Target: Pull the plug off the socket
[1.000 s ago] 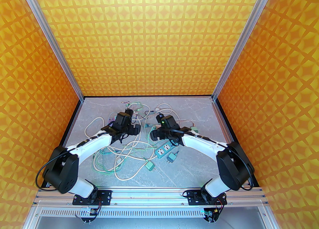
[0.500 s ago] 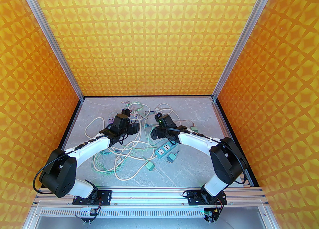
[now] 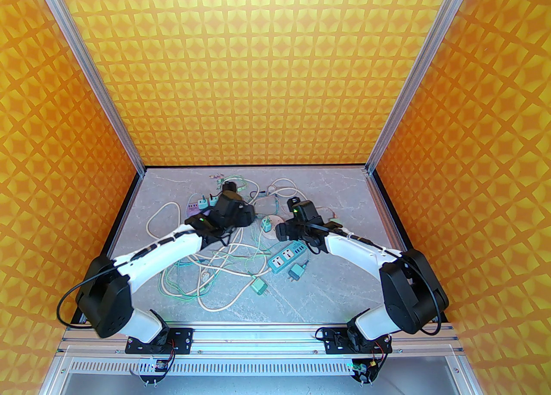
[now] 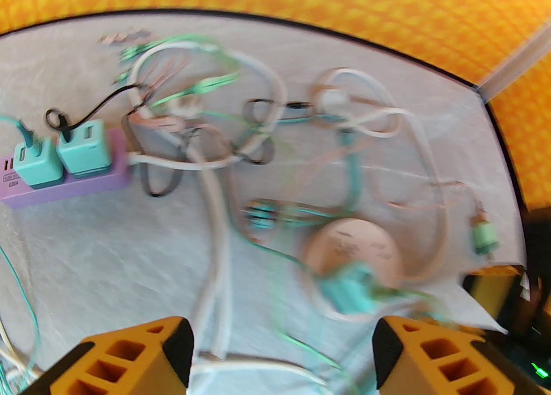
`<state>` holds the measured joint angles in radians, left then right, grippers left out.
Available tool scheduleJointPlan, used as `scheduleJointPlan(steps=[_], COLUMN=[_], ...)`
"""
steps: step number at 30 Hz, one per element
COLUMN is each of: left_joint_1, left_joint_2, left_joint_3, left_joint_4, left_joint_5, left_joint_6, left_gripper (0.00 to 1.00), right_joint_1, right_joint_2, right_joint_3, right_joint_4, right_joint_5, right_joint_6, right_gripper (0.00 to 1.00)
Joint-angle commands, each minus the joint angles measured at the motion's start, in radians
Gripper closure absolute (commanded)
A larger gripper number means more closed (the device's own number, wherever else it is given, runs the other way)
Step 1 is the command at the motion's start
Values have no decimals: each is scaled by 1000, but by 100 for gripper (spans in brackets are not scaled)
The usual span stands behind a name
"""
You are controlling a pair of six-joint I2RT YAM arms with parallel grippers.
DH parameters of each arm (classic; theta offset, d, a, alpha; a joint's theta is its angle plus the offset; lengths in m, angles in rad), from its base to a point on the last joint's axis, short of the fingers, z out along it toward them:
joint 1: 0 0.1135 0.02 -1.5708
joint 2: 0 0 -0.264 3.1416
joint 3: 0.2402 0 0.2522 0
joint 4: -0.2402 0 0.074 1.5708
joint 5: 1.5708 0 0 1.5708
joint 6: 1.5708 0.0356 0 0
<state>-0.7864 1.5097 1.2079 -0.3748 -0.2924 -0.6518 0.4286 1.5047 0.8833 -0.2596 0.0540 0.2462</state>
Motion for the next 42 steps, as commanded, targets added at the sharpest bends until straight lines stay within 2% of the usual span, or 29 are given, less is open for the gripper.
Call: scheduleJointPlan(steps=[1,4,7,12,19,26,29,34,42], left_joint_1=[-85,-176,-251,-298,-245,-141,-129,-99,-91], left_joint_2=[-17,18,76,190,315,454,502,602,680], left_joint_3=[63,106,170,225,228,300,366,464,539], left_joint_4=[-131,-135,-166,-189,-175,-168,-189,-252,-296], left_joint_5=[-92,-103,-130,-142,-146,-161,-215,-224,-234], left_joint_6=[-94,-147,-196,-279,-348,-317,-305,-305,-301], left_gripper=[28,32,34,38,40,36,36,37,42], right_joint_1=[-44,-86,-135,-168,-173,-172,-171,-173,-172], right_joint_2=[-48,-68,-89,-130,-168,-173,-168,-156,-156], right_joint_3=[-19,-26,-42,-63,-79,-88,-92,-89,-91], right_joint_4=[-12,-32,-32,-25,3,36,42,45,47], right_joint_5=[70,106,76,49,11,-50,-61,-64,-66], right_joint_6=[67,114,149,169,158,153,154,160,161], right_gripper=[6,2,2,2,1,2,2,1,1])
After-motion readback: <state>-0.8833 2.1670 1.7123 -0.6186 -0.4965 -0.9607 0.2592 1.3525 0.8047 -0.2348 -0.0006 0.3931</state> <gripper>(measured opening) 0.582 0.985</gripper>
